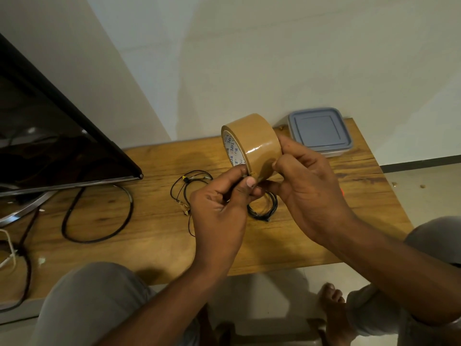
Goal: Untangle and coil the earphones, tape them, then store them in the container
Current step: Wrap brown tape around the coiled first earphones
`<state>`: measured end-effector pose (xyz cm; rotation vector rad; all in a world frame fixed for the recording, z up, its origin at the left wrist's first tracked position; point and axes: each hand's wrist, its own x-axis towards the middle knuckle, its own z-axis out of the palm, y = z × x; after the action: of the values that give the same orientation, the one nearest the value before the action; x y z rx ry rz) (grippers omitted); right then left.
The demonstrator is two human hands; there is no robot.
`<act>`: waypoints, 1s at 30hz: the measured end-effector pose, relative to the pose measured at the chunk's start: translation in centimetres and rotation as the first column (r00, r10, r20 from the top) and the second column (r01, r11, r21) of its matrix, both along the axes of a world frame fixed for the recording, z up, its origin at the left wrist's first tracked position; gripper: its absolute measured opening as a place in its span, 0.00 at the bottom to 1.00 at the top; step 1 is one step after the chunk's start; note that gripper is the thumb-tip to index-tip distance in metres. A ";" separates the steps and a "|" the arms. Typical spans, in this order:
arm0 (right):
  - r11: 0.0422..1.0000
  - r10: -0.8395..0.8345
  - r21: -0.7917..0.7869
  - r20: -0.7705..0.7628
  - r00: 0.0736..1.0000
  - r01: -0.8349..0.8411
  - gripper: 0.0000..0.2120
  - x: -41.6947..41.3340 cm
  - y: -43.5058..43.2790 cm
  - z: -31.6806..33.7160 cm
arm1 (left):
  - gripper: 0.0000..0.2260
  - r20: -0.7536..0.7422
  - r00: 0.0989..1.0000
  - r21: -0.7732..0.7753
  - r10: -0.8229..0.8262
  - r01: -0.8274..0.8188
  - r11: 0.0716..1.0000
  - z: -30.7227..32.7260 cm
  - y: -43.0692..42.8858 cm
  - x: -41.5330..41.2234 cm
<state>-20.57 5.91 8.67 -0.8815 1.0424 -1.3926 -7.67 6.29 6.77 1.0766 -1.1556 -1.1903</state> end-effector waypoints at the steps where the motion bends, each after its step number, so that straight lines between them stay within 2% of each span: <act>1: 1.000 -0.003 -0.002 -0.007 1.000 0.003 0.19 0.1 0.0 0.0 | 0.17 -0.001 1.000 0.005 0.003 -0.003 1.000 0.0 0.0 0.0; 6: 1.000 -0.026 0.011 -0.027 0.999 0.026 0.21 0.1 0.0 -0.3 | 0.13 0.029 1.000 0.018 0.004 -0.004 1.000 -0.3 0.3 -0.1; 11: 0.999 -0.017 0.028 -0.016 1.000 0.017 0.25 -0.3 0.1 -0.7 | 0.15 0.042 0.999 0.004 0.010 -0.010 1.000 -0.2 0.3 -0.2; 14: 0.997 0.059 0.054 0.057 0.997 -0.063 0.22 -0.7 -0.2 -0.6 | 0.13 0.005 1.000 0.019 0.031 -0.031 0.999 -0.3 -0.1 0.0; 18: 0.996 0.015 0.082 0.044 0.999 -0.018 0.16 -0.6 -0.3 -0.5 | 0.13 -0.007 1.000 0.029 0.018 -0.018 0.999 -0.3 -0.1 0.0; 26: 0.997 0.001 0.074 0.095 0.995 -0.008 0.25 0.0 -0.2 -1.0 | 0.12 0.013 1.000 0.018 0.007 -0.007 1.000 -0.5 0.2 -0.2; 30: 0.997 -0.021 0.075 0.060 0.998 0.016 0.32 0.0 -0.1 -1.3 | 0.15 0.049 0.999 -0.014 0.004 -0.003 1.000 -0.4 0.5 -0.5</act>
<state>-20.60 5.85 7.32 -0.7724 1.0517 -1.3790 -8.15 6.79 6.37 1.1027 -1.1980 -1.1574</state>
